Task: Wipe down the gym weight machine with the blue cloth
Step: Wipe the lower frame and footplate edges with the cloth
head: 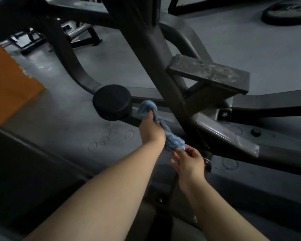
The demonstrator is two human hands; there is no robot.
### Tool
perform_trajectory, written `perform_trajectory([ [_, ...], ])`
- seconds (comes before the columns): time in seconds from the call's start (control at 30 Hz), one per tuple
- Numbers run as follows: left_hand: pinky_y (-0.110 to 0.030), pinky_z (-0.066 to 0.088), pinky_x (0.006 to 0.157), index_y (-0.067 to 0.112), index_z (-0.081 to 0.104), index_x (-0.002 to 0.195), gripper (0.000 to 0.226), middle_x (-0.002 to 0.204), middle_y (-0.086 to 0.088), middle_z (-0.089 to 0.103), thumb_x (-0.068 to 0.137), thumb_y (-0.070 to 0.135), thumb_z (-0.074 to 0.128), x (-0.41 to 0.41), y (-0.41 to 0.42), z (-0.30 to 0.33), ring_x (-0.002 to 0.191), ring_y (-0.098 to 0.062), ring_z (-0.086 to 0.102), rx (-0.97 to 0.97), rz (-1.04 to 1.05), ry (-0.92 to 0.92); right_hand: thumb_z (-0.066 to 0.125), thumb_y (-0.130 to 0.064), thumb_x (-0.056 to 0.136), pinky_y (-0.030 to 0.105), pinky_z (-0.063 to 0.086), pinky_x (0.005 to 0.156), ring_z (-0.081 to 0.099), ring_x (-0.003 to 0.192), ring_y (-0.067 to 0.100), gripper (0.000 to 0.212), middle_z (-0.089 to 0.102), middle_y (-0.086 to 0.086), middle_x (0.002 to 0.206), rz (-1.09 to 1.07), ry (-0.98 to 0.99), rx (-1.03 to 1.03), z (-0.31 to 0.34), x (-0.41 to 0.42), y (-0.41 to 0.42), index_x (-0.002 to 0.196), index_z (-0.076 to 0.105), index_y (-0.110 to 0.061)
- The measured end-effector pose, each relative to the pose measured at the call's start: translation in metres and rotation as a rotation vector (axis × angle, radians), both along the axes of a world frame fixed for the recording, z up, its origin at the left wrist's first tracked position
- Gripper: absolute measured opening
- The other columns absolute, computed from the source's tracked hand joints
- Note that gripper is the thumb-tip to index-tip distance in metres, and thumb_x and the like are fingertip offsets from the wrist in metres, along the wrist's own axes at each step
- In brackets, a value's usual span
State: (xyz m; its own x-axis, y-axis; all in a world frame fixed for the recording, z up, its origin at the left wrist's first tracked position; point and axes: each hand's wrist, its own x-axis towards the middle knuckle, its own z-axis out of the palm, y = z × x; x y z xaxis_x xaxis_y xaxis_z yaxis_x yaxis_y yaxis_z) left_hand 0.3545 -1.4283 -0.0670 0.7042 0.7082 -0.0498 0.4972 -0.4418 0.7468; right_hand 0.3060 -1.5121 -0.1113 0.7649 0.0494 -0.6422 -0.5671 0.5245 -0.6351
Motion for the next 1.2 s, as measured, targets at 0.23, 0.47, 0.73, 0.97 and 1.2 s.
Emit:
perform_trajectory([
  [0.23, -0.034, 0.037, 0.096, 0.011, 0.036, 0.137, 0.040, 0.132, -0.015, 0.052, 0.100, 0.025, 0.038, 0.034, 0.020, 0.001, 0.122, -0.031, 0.048, 0.264, -0.675, 0.460, 0.036, 0.007, 0.095, 0.021, 0.053, 0.059, 0.062, 0.054, 0.004, 0.039, 0.057, 0.005, 0.086, -0.154, 0.208, 0.488, -0.007, 0.028, 0.019, 0.131, 0.046, -0.004],
  [0.47, -0.025, 0.040, 0.088, 0.010, 0.051, 0.126, 0.043, 0.120, -0.005, 0.054, 0.085, 0.017, 0.063, 0.039, 0.020, -0.006, 0.112, -0.020, 0.052, 0.339, -0.994, 0.595, 0.025, 0.011, 0.094, 0.030, 0.039, 0.097, 0.059, 0.089, 0.013, 0.047, 0.053, 0.008, 0.116, -0.261, 0.289, 0.509, -0.012, 0.036, 0.010, 0.134, 0.044, -0.003],
  [0.73, -0.033, 0.038, 0.094, 0.015, 0.055, 0.122, 0.049, 0.125, -0.009, 0.052, 0.081, 0.038, 0.068, 0.044, 0.006, -0.026, 0.117, -0.027, 0.048, 0.769, -0.972, 0.474, 0.029, 0.004, 0.097, 0.025, 0.039, 0.079, 0.054, 0.083, 0.006, 0.046, 0.059, 0.000, 0.109, -0.213, 0.157, 0.440, -0.035, 0.035, 0.011, 0.132, 0.047, -0.018],
  [0.97, -0.034, 0.035, 0.097, 0.015, 0.053, 0.124, 0.039, 0.126, -0.010, 0.053, 0.086, 0.018, 0.060, 0.043, 0.020, -0.020, 0.120, -0.028, 0.047, 0.830, -1.044, 0.391, 0.033, 0.004, 0.095, 0.030, 0.039, 0.074, 0.054, 0.088, 0.014, 0.041, 0.055, 0.008, 0.118, -0.069, 0.159, 0.292, -0.031, 0.040, 0.027, 0.125, 0.046, -0.021],
  [1.2, -0.030, 0.020, 0.110, 0.014, 0.034, 0.141, 0.044, 0.145, -0.006, 0.037, 0.097, 0.019, 0.032, 0.040, 0.059, -0.026, 0.134, -0.022, 0.034, 1.000, -0.933, 0.391, 0.032, -0.008, 0.098, 0.038, 0.037, 0.087, 0.053, 0.114, 0.023, 0.039, 0.057, 0.007, 0.123, 0.186, 0.165, 0.421, -0.017, 0.042, 0.052, 0.131, 0.049, -0.018],
])
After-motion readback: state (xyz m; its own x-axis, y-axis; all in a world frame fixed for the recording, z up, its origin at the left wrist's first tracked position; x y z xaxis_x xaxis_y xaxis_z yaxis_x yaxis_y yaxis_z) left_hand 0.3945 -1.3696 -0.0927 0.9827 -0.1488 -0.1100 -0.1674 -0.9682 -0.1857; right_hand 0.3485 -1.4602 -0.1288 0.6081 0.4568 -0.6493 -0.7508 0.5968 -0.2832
